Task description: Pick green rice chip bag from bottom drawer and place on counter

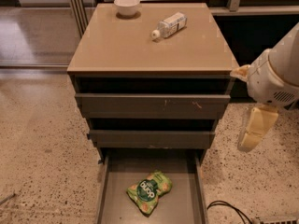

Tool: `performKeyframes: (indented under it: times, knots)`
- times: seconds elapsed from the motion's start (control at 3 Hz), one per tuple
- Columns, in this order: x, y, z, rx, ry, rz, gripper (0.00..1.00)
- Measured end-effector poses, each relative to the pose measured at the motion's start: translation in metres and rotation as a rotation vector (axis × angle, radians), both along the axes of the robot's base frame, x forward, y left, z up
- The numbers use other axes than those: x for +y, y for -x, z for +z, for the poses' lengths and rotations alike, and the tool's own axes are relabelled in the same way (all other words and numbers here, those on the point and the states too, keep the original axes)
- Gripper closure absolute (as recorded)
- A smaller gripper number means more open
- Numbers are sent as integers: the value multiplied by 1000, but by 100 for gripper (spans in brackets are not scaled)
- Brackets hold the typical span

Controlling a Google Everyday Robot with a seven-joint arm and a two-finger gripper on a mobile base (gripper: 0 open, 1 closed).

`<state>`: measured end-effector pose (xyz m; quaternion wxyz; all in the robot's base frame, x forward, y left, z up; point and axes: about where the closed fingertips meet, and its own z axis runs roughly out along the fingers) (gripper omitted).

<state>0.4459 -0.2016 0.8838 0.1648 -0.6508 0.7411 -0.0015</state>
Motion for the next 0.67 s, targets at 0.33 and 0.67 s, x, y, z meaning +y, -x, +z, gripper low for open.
performKeyframes:
  times: [0.33, 0.67]
  knots:
    - [1, -9, -62, 17, -24, 30, 0]
    - [-4, -17, -118, 52, -66, 3, 0]
